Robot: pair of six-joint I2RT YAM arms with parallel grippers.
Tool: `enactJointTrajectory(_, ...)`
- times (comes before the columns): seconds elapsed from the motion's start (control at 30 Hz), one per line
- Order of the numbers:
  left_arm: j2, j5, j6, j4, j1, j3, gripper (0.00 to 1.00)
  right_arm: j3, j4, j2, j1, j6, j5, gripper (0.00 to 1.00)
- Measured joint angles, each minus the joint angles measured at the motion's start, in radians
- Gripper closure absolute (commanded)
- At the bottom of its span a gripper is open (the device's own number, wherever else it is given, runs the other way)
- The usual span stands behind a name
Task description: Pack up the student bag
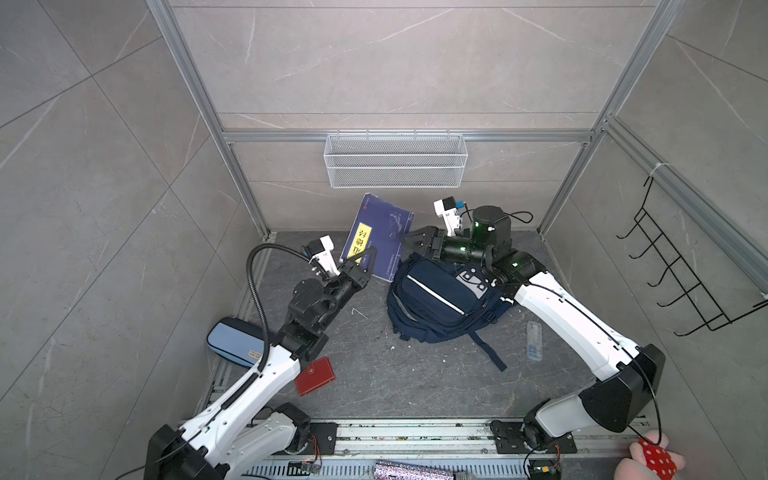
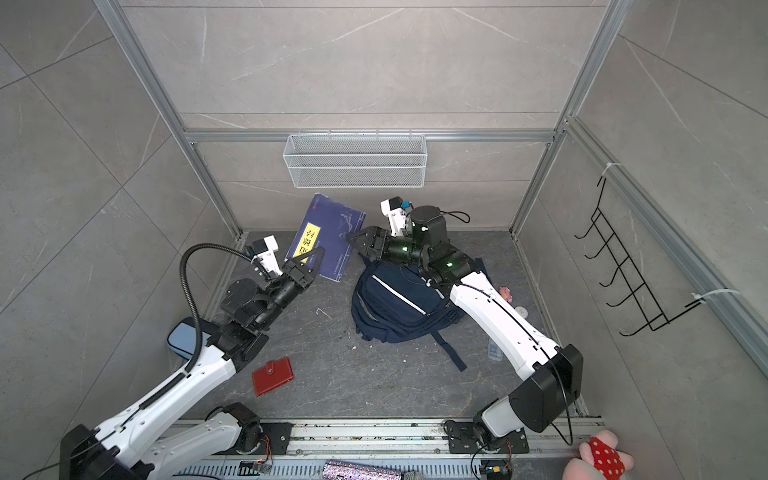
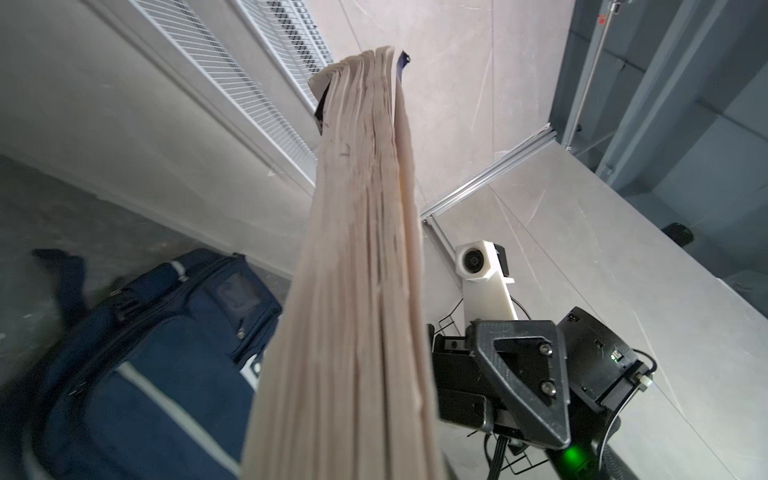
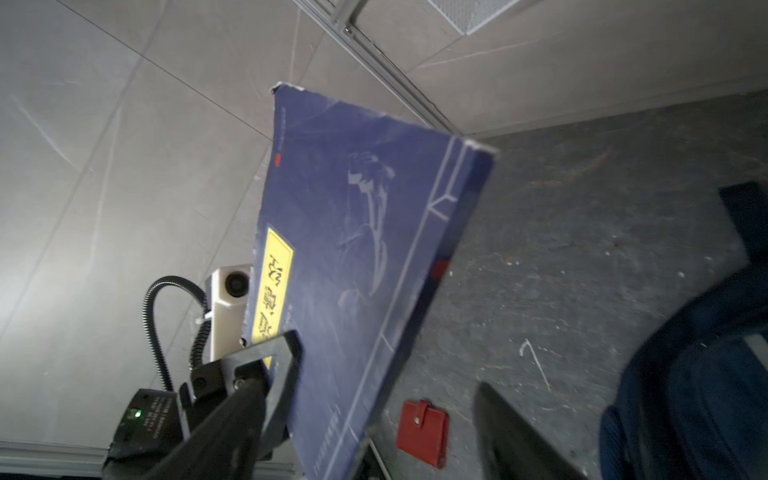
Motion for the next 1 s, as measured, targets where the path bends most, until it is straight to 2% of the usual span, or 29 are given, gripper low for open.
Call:
enactJointTrajectory(0.13, -0.145, -0.008, 0.026, -0.227, 0.047, -0.036, 1.00, 0.020, -0.206, 0.000, 0.000, -0.131, 0.051, 0.00)
enactJointTrajectory(0.3, -0.297, -0.027, 0.071, -0.498, 0.058, -0.037, 1.00, 0.132, -0.459, 0.044, 0.000, -0.332, 0.144, 0.00)
enactJointTrajectory(0.5, -0.488, -0.026, 0.067, -0.684, 0.058, -0.137, 1.00, 0.238, -0.657, 0.181, 0.001, -0.486, 0.243, 0.04)
enactJointTrajectory(0.6, -0.571, -0.026, 0.048, -0.800, 0.058, -0.169, 1.00, 0.244, -0.710, 0.252, 0.014, -0.530, 0.284, 0.04)
enactJointTrajectory(0.73, -0.611, -0.026, 0.027, -0.908, 0.058, -0.172, 1.00, 0.253, -0.766, 0.351, 0.077, -0.601, 0.348, 0.05)
enactJointTrajectory(0.87, -0.606, -0.015, 0.002, -0.940, 0.058, -0.185, 1.00, 0.262, -0.790, 0.435, 0.135, -0.657, 0.420, 0.08)
enactJointTrajectory(1.0, -0.600, 0.004, -0.023, -0.938, 0.058, -0.223, 1.00, 0.242, -0.757, 0.443, 0.137, -0.682, 0.492, 0.15)
